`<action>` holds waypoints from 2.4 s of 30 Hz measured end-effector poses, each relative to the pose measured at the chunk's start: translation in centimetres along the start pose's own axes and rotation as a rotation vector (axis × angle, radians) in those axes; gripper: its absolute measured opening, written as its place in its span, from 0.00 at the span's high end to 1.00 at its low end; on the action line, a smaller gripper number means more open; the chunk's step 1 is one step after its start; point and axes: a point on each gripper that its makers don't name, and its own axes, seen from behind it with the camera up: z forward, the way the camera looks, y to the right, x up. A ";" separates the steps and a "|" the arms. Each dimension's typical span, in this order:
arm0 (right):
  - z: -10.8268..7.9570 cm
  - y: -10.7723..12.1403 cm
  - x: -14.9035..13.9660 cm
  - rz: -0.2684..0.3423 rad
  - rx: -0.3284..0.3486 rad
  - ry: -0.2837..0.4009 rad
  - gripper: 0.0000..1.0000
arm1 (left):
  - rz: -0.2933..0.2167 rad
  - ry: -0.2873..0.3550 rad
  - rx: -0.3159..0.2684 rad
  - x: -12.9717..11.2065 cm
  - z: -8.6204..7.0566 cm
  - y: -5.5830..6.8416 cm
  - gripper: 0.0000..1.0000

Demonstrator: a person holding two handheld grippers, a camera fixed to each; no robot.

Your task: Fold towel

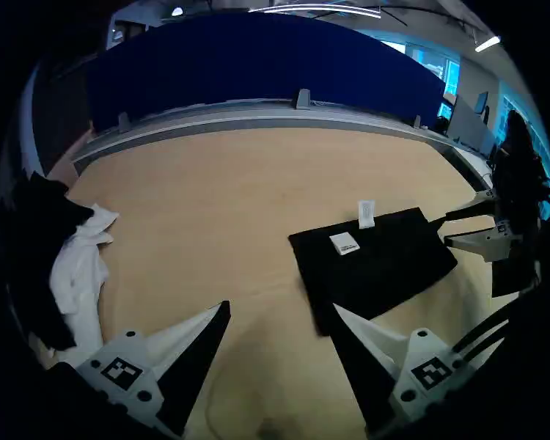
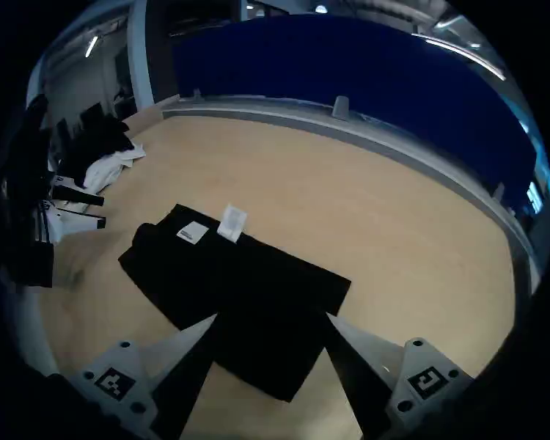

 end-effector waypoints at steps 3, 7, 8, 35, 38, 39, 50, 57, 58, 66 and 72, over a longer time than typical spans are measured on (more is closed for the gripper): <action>0.5 -1.2 0.2 -0.019 0.019 -0.003 0.05 | -0.026 0.003 0.023 -1.0 -1.2 -0.9 0.06; 1.3 -2.9 0.4 -0.040 0.046 -0.007 0.05 | -0.064 0.003 0.057 -2.5 -3.0 -2.3 0.06; 1.5 -3.4 0.5 -0.045 0.052 -0.008 0.05 | -0.074 0.003 0.066 -2.9 -3.4 -2.6 0.06; 5.1 -11.7 -0.9 -0.143 0.181 -0.071 0.05 | -0.205 -0.004 0.177 -10.2 -9.7 -6.5 0.06; 5.3 -11.7 -1.0 -0.143 0.180 -0.076 0.05 | -0.211 -0.003 0.176 -10.4 -9.9 -6.6 0.07; 5.4 -11.7 -1.1 -0.142 0.180 -0.078 0.05 | -0.213 -0.003 0.176 -10.4 -9.9 -6.6 0.07; 5.8 -11.3 -1.1 -0.141 0.176 -0.081 0.05 | -0.218 -0.011 0.177 -10.9 -9.9 -6.6 0.07; 6.1 -10.9 -0.2 -0.141 0.170 -0.071 0.05 | -0.221 -0.013 0.176 -10.9 -9.8 -6.6 0.07; 6.2 -10.7 0.1 -0.143 0.167 -0.068 0.05 | -0.222 -0.013 0.176 -10.9 -9.8 -6.7 0.07; 7.0 -9.4 2.5 -0.157 0.147 -0.048 0.05 | -0.227 -0.014 0.179 -10.9 -9.8 -6.9 0.07; 7.5 -8.5 4.0 -0.164 0.135 -0.036 0.05 | -0.230 -0.016 0.179 -11.0 -9.9 -6.9 0.07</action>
